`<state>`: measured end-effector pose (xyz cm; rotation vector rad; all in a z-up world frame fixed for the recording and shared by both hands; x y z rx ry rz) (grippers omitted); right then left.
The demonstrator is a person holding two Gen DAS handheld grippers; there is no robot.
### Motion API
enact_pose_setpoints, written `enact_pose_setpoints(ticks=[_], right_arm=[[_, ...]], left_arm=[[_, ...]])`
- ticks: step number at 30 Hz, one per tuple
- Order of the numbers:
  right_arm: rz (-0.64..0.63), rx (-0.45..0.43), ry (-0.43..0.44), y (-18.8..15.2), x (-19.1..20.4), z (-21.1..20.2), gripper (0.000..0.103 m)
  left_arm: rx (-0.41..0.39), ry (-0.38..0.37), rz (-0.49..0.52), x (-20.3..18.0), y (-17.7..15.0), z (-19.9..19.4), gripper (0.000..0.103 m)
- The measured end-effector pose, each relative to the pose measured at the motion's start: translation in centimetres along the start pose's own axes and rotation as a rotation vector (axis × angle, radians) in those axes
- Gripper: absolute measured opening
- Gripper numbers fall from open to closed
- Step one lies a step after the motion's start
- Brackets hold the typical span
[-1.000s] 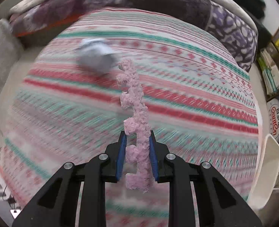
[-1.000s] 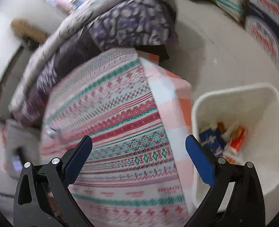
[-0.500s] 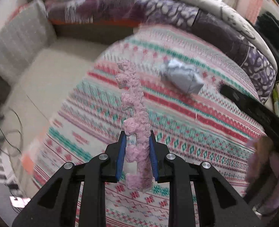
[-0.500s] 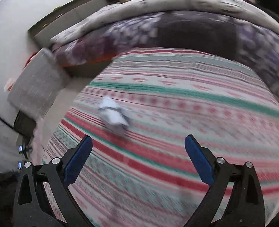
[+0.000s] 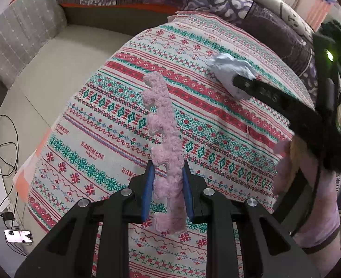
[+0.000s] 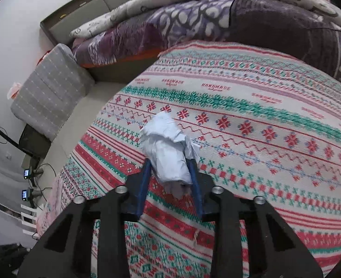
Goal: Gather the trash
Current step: 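Carry the pink strip and crumpled foil to the white bin and release both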
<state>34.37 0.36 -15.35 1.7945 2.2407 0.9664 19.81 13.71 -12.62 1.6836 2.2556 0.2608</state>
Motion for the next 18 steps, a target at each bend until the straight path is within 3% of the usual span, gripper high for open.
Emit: enact_pose_setpoints(ticks=[10, 14, 18], right_arm=[[0.004, -0.065, -0.133, -4.0, -4.6, -9.6, 0.029], [0.046, -0.082, -0.149, -6.2, -6.3, -14.3, 0.029], [0.048, -0.097, -0.173, -8.0, -7.5, -17.7, 0.029]], left_arm=[[-0.059, -0.056, 0.021, -1.6, -0.4, -2.7, 0.024], [-0.087, -0.119, 0.042, -3.4, -0.9, -3.7, 0.024], [-0.096, -0.128, 0.090, -5.4, -2.0, -4.0, 0.024]])
Point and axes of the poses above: each gripper's, at about its wrist camera, not at the fingertips, and z roughly the way its jaws point, x to its left, y to its top, the point moved 5 cm from there along z, roughly the way its jaws point, and after that the axes turned 4 degrees about -y, right-handed, at the moved point
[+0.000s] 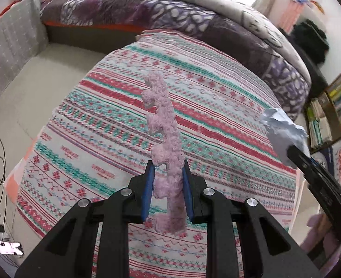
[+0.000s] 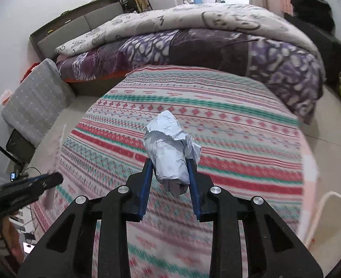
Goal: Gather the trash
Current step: 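Carry the pink strip and crumpled foil to the white bin and release both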
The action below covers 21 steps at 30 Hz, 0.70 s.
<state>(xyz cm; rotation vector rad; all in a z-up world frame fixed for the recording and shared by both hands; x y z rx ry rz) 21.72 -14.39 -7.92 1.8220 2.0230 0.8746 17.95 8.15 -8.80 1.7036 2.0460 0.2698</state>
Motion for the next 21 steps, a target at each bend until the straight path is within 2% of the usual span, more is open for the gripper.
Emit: enact_pose_setpoints(ticks=[8, 12, 17, 21], right_arm=[[0.133, -0.012, -0.033, -2.6, -6.3, -4.8, 0.029], [0.239, -0.040, -0.081, -3.8, -10.6, -6.7, 0.029], [0.380, -0.042, -0.141, -5.4, -16.1, -8.1, 0.029], [0.447, -0.031, -0.199, -6.7, -19.5, -9.1, 0.029]], left_arm=[[0.005, 0.016, 0.096, -2.9, -1.4, 1.0, 0.024], [0.005, 0.022, 0.129, -3.9, -1.9, 1.3, 0.024], [0.012, 0.030, 0.165, -5.4, -2.5, 2.0, 0.024], [0.024, 0.035, 0.203, -7.1, -3.1, 2.9, 0.024]])
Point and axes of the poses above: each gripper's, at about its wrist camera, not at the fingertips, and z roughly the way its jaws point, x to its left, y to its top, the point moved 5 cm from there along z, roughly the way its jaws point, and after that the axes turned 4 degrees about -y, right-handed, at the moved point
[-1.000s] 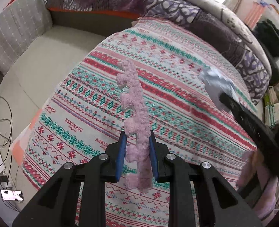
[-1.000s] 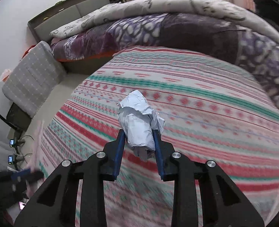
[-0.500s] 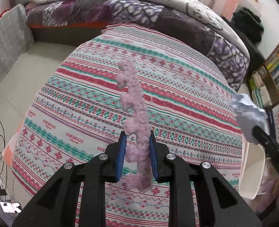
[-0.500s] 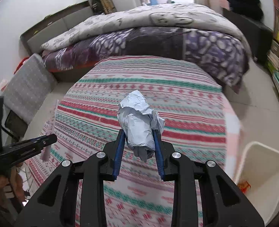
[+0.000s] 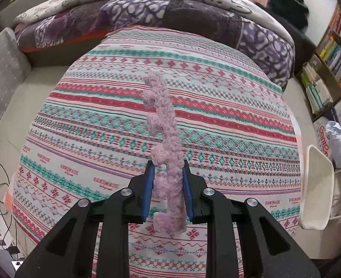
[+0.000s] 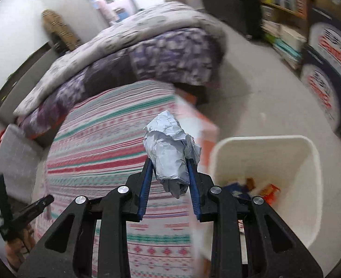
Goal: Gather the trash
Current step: 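Carry the pink strip and crumpled foil to the white bin and release both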
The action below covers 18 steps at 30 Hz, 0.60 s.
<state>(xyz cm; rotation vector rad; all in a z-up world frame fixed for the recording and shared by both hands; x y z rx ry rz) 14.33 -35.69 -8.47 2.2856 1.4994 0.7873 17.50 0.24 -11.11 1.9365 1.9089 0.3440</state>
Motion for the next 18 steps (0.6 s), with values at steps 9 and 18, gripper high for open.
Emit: enact_pose_setpoints(ticks=[9, 18], right_arm=[[0.116, 0.056, -0.147, -0.5, -7.5, 0.2, 0.049], [0.234, -0.028, -0.155, 0.9, -11.5, -2.5, 0.081]], left_arm=[[0.010, -0.022, 0.090, -5.4, 0.0, 1.4, 0.024], [-0.001, -0.111, 0.207, -14.0, -0.6, 1.6, 0.024]])
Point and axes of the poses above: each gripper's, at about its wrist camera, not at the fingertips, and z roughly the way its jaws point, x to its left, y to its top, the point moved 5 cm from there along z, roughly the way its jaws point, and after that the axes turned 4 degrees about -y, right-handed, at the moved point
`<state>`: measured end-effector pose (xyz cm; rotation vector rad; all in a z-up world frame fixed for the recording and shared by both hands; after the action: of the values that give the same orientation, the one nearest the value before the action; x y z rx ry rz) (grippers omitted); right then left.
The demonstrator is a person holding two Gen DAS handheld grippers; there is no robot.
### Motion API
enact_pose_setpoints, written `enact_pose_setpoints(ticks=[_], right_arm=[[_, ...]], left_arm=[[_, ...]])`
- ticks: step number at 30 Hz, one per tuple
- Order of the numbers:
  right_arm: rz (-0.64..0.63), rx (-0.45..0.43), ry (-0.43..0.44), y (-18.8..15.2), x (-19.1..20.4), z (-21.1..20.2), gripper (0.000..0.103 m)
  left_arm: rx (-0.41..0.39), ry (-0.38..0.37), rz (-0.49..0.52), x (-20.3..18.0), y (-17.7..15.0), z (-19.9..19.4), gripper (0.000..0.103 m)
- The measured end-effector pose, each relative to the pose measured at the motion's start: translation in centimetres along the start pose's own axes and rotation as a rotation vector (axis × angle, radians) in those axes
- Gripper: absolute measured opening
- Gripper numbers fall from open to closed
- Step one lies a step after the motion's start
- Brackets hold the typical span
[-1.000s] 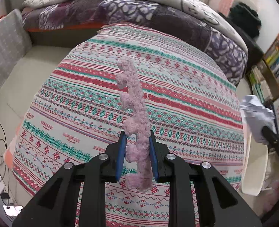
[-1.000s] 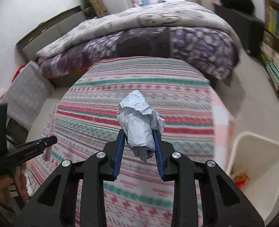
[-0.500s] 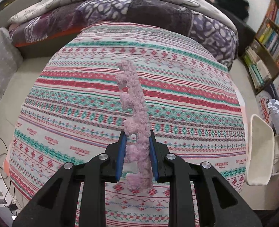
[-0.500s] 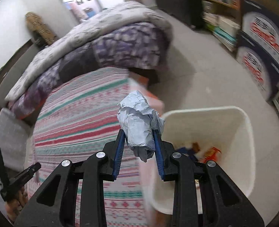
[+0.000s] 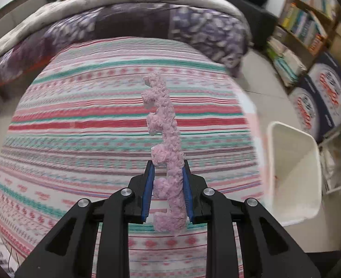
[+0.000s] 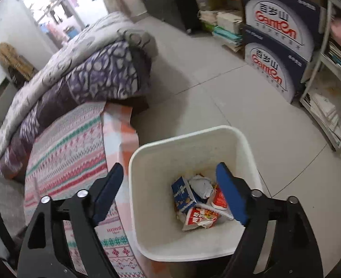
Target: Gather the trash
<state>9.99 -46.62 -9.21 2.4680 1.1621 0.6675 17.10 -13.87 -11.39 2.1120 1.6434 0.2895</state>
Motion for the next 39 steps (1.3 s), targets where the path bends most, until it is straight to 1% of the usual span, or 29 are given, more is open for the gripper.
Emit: enact_pose_setpoints(ticks=[4, 6, 7, 9, 12, 13, 15, 16, 17, 19, 21, 22, 24, 25, 26, 28, 29, 31, 32, 34, 35, 37, 39], right_arm=[[0.078, -0.040, 0.037, 1.2, -1.1, -1.1, 0.084], [0.111, -0.059, 0.055, 1.8, -1.5, -1.7, 0.086], [0.127, -0.064, 0.066, 2.0, -1.7, -1.8, 0.087], [0.150, -0.071, 0.081, 2.4, -2.0, -2.1, 0.088], [0.182, -0.085, 0.070, 2.9, -2.9, -2.4, 0.090], [0.197, -0.088, 0.066, 3.0, -3.2, -2.4, 0.090], [0.226, -0.085, 0.064, 3.1, -3.9, -2.3, 0.090], [0.234, -0.079, 0.063, 3.1, -4.0, -2.2, 0.091], [0.235, -0.071, 0.062, 3.1, -4.1, -2.1, 0.091], [0.228, -0.061, 0.063, 2.8, -3.8, -1.8, 0.091], [0.193, -0.062, 0.057, 2.6, -2.9, -1.7, 0.091], [0.170, -0.068, 0.053, 2.4, -2.4, -1.7, 0.091], [0.100, -0.087, 0.033, 1.8, -0.6, -1.8, 0.093], [0.059, -0.100, 0.021, 1.4, 0.5, -1.8, 0.096], [0.029, -0.111, 0.011, 1.1, 1.3, -1.9, 0.096], [-0.065, -0.150, -0.027, 0.2, 3.7, -2.2, 0.096], [-0.098, -0.166, -0.041, -0.1, 4.5, -2.3, 0.096], [-0.202, -0.214, -0.067, -1.3, 7.1, -2.7, 0.096], [-0.236, -0.224, -0.074, -1.8, 7.9, -2.7, 0.096], [-0.317, -0.256, -0.079, -3.1, 10.3, -3.0, 0.096], [-0.333, -0.268, -0.079, -3.4, 10.9, -3.2, 0.096], [-0.359, -0.291, -0.060, -4.2, 12.6, -3.5, 0.096], [-0.364, -0.298, -0.042, -4.7, 13.7, -3.7, 0.096]], left_arm=[[-0.002, -0.070, 0.078, -4.7, -0.4, 0.4, 0.024], [0.000, -0.122, 0.108, -7.4, -0.5, 0.7, 0.024], [0.009, -0.166, 0.116, -9.0, -0.6, 1.0, 0.024], [0.019, -0.227, 0.130, -11.5, -0.6, 1.4, 0.024], [0.032, -0.293, 0.153, -15.0, -0.7, 1.8, 0.025], [0.054, -0.354, 0.159, -16.9, -0.7, 2.2, 0.025], [0.078, -0.408, 0.166, -18.5, -0.8, 2.4, 0.041], [0.075, -0.417, 0.166, -19.2, -0.7, 2.3, 0.054], [0.063, -0.414, 0.167, -19.5, -0.6, 2.1, 0.058], [0.056, -0.405, 0.171, -19.4, -0.3, 1.7, 0.058], [0.047, -0.368, 0.178, -18.1, -0.2, 1.2, 0.064], [0.030, -0.329, 0.184, -17.0, -0.1, 0.8, 0.068], [-0.019, -0.232, 0.196, -14.6, 0.0, -0.1, 0.072], [-0.057, -0.157, 0.196, -12.8, 0.1, -0.8, 0.078], [-0.078, -0.119, 0.192, -11.7, 0.1, -1.2, 0.084], [-0.137, -0.035, 0.170, -8.9, 0.0, -2.4, 0.090], [-0.178, 0.021, 0.151, -7.4, -0.1, -3.1, 0.092], [-0.256, 0.131, 0.106, -4.6, 0.0, -4.4, 0.096], [-0.291, 0.174, 0.083, -3.4, 0.3, -5.0, 0.096], [-0.317, 0.253, 0.053, -1.5, 0.7, -5.7, 0.096], [-0.327, 0.293, 0.038, -0.5, 0.9, -6.0, 0.096], [-0.335, 0.312, 0.012, 1.0, 0.9, -6.5, 0.096], [-0.324, 0.323, -0.019, 2.2, 0.5, -6.9, 0.096]])
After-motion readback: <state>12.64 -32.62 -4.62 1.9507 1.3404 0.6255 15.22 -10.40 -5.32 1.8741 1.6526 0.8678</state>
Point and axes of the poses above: each gripper's, at about its wrist camera, not at the fingertips, and z roughly the way its jaws point, x to its left, y to its top, the point moved 5 cm from there along z, roughly the way its jaws point, and after that the axes turned 4 degrees about -y, right-handed, at the moved point
